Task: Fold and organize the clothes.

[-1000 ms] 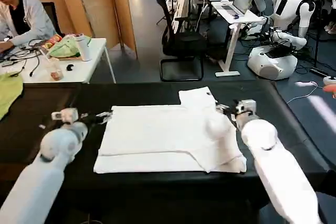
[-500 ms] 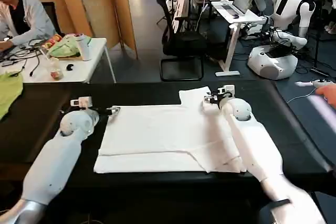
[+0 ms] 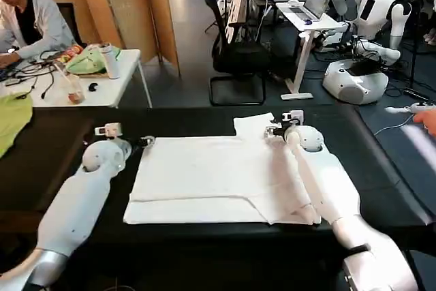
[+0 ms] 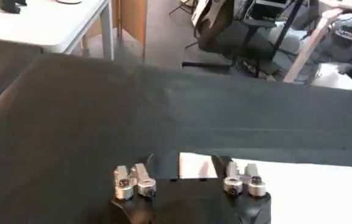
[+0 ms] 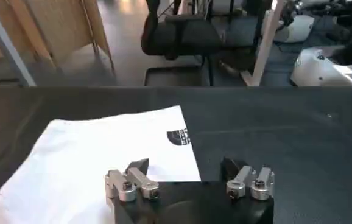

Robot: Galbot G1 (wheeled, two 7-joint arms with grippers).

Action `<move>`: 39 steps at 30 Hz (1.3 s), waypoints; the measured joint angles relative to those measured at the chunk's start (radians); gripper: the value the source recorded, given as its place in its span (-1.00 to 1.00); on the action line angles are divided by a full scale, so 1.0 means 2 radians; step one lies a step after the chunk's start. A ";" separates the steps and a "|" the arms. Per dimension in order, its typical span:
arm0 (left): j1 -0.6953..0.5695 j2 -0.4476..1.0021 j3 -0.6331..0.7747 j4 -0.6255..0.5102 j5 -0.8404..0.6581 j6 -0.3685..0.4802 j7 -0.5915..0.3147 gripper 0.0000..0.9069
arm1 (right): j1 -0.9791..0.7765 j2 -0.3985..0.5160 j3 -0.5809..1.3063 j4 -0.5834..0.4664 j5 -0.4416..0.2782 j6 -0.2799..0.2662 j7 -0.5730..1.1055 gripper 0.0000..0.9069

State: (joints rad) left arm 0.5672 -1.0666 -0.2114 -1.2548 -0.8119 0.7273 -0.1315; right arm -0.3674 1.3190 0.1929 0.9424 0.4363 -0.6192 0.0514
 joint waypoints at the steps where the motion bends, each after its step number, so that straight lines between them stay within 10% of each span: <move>1: -0.002 -0.001 0.002 0.002 0.002 0.000 0.000 -0.68 | 0.000 0.001 0.000 0.000 -0.001 0.000 -0.002 0.23; 4: -0.003 -0.002 0.005 0.004 0.005 0.001 0.000 -0.76 | -0.001 0.001 0.000 -0.001 -0.005 0.002 -0.006 -0.78; 6: -0.003 0.000 0.007 0.002 0.006 0.002 0.001 -0.83 | -0.001 0.002 0.001 -0.002 -0.008 0.005 -0.007 -0.87; 24: 0.004 0.011 0.009 -0.018 0.016 -0.008 0.001 -1.00 | -0.043 -0.023 0.009 0.079 -0.003 0.058 -0.023 -1.00; 39: 0.098 0.081 -0.040 -0.171 -0.006 0.003 -0.003 -1.00 | -0.166 -0.125 0.030 0.304 0.043 -0.015 -0.006 -1.00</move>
State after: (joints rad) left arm 0.7627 -0.9053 -0.2908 -1.5971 -0.8240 0.7331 -0.1384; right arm -0.7003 1.0690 0.2535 1.5495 0.5230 -0.6494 0.0394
